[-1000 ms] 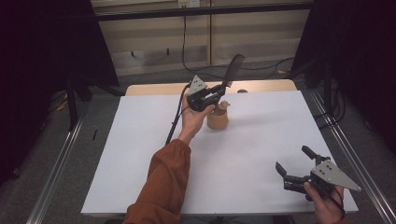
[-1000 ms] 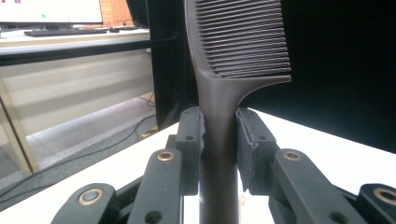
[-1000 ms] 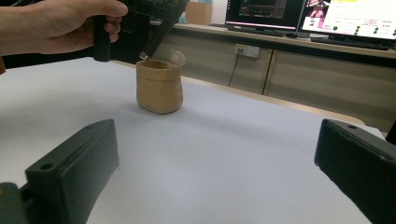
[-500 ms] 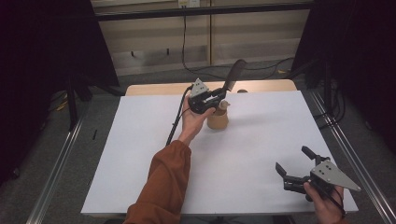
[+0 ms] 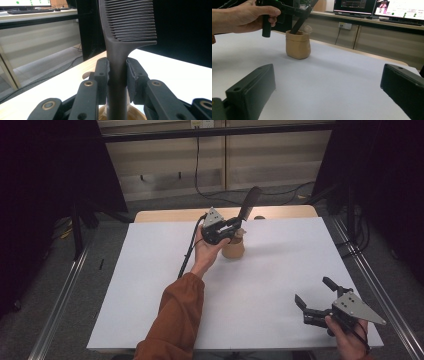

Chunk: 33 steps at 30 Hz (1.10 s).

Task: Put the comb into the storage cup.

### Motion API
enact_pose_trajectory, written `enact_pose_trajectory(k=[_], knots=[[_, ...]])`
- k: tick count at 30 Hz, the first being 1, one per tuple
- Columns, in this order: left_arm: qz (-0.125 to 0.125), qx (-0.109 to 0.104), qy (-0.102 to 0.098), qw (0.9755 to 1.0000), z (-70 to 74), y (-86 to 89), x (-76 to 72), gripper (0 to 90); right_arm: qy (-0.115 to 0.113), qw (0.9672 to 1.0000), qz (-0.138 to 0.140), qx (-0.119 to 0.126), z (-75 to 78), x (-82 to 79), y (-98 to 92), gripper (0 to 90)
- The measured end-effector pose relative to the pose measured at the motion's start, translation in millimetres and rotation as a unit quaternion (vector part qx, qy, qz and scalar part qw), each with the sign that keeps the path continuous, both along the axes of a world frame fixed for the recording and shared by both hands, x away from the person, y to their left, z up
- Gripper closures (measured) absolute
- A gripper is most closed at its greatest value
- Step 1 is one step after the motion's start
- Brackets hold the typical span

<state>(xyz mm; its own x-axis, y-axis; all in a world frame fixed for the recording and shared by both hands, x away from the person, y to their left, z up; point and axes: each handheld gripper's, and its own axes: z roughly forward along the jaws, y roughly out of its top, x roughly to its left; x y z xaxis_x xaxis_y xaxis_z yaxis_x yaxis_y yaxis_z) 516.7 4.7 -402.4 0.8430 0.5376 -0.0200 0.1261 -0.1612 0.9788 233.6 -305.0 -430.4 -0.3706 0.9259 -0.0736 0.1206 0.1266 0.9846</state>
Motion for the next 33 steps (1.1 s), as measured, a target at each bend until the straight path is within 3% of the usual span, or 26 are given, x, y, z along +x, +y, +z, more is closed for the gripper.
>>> enact_pose_trajectory(k=[5,17,33], knots=[[0.012,0.006,0.007,0.9999,-2.6,3.0,-0.5,72.8,-0.001,1.0000,0.000,0.000,-0.2,0.2,0.1,0.0],[0.016,-0.001,0.017,0.9997,-2.4,8.3,-1.6,72.8,0.000,1.0000,0.000,-0.002,-0.4,0.7,0.3,0.0],[0.023,0.011,0.041,0.9988,-12.6,12.3,0.3,72.8,0.000,1.0000,0.001,-0.004,-0.7,1.2,0.7,0.0]])
